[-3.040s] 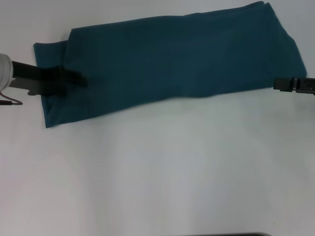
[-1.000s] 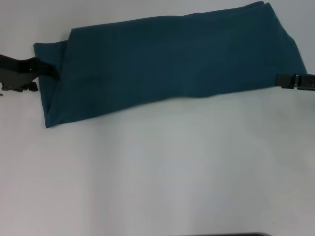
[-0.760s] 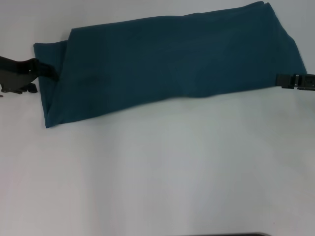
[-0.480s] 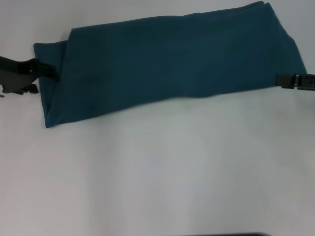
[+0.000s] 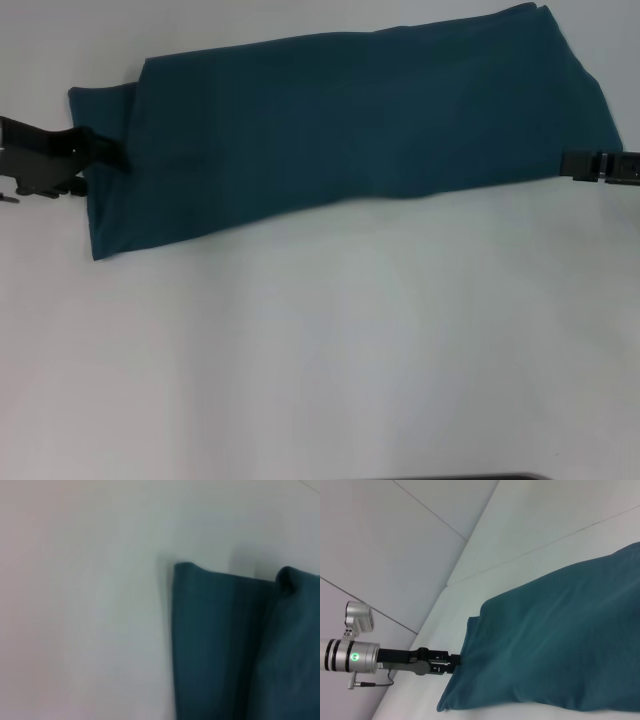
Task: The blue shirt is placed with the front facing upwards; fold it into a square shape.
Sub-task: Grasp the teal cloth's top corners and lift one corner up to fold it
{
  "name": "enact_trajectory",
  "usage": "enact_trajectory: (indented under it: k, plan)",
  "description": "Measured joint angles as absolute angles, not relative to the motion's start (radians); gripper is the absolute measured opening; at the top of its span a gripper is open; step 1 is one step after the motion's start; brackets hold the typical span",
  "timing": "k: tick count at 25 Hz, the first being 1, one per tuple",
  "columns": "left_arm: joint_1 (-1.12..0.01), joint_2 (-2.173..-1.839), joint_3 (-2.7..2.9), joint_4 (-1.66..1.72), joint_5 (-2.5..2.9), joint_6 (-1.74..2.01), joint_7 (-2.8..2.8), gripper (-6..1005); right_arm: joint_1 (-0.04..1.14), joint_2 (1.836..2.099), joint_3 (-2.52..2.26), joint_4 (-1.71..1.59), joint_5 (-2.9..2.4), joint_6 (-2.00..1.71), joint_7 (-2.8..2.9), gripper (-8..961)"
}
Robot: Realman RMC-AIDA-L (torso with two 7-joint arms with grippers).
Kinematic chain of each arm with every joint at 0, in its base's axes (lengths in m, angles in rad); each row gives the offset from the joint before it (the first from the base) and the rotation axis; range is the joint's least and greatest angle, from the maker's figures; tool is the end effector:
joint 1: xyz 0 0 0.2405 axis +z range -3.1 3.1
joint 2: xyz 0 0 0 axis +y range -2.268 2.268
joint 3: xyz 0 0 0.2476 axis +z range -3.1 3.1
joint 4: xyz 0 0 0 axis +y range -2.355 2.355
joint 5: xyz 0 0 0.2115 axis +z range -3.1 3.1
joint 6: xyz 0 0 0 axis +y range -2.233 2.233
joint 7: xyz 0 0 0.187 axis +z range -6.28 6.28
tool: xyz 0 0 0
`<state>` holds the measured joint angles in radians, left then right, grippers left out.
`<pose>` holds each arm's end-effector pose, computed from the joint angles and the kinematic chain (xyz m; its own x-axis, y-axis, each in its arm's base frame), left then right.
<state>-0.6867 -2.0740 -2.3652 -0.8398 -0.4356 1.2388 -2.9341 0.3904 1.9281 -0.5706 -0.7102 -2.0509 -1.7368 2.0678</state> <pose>-0.3015 0.4028 -0.0101 -0.0240 0.9194 0.3926 0.9350 0.1596 -0.3166 0.3038 0.3050 0.0457 0.2885 -0.8226 -0.4900 -0.9044 -0.4022 0.1427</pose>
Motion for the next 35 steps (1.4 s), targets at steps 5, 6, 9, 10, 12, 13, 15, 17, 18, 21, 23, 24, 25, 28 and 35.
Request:
enact_trajectory:
  k: [5, 6, 9, 10, 12, 13, 15, 17, 18, 21, 23, 24, 25, 28, 35]
  plan:
    - [-0.698, -2.083, -2.363, -0.839, -0.441, 1.264, -2.928, 703, 0.386, 1.927, -0.571, -0.710, -2.047, -1.739, 2.068, 928]
    - [-0.701, -2.085, -2.363, -0.838, -0.441, 1.271, -2.926, 703, 0.386, 1.927, -0.571, -0.710, -2.047, -1.739, 2.067, 928]
    - [-0.709, -2.090, -2.363, -0.842, -0.442, 1.290, -2.924, 703, 0.385, 1.927, -0.571, -0.710, -2.047, -1.740, 2.065, 928]
    - [-0.712, -2.091, -2.363, -0.845, -0.443, 1.296, -2.924, 704, 0.385, 1.927, -0.571, -0.710, -2.047, -1.741, 2.064, 928]
    - [-0.720, -2.095, -2.363, -0.848, -0.443, 1.308, -2.922, 704, 0.384, 1.927, -0.571, -0.710, -2.047, -1.741, 2.063, 928]
    - [-0.726, -2.095, -2.363, -0.848, -0.445, 1.313, -2.921, 704, 0.383, 1.927, -0.571, -0.710, -2.048, -1.741, 2.063, 928]
    - [-0.736, -2.097, -2.363, -0.844, -0.454, 1.319, -2.914, 704, 0.383, 1.927, -0.571, -0.710, -2.049, -1.741, 2.062, 928]
    - [-0.743, -2.097, -2.363, -0.839, -0.464, 1.323, -2.907, 703, 0.382, 1.927, -0.571, -0.706, -2.049, -1.742, 2.061, 927]
    - [-0.743, -2.097, -2.363, -0.839, -0.464, 1.323, -2.907, 703, 0.382, 1.927, -0.571, -0.705, -2.049, -1.742, 2.061, 927]
    - [-0.758, -2.097, -2.361, -0.830, -0.464, 1.323, -2.905, 703, 0.380, 1.927, -0.571, -0.703, -2.049, -1.742, 2.061, 927]
    - [-0.764, -2.098, -2.359, -0.829, -0.462, 1.324, -2.905, 686, 0.379, 1.927, -0.571, -0.703, -2.049, -1.743, 2.061, 927]
    - [-0.766, -2.099, -2.352, -0.833, -0.462, 1.327, -2.903, 678, 0.379, 1.927, -0.571, -0.703, -2.049, -1.743, 2.061, 927]
    - [-0.768, -2.100, -2.340, -0.839, -0.461, 1.329, -2.900, 669, 0.378, 1.927, -0.570, -0.703, -2.050, -1.743, 2.061, 927]
    - [-0.776, -2.101, -2.281, -0.849, -0.456, 1.331, -2.912, 644, 0.378, 1.927, -0.566, -0.703, -2.049, -1.744, 2.060, 927]
    - [-0.785, -2.103, -2.268, -0.874, -0.434, 1.332, -2.925, 488, 0.377, 1.927, -0.557, -0.703, -2.049, -1.745, 2.060, 928]
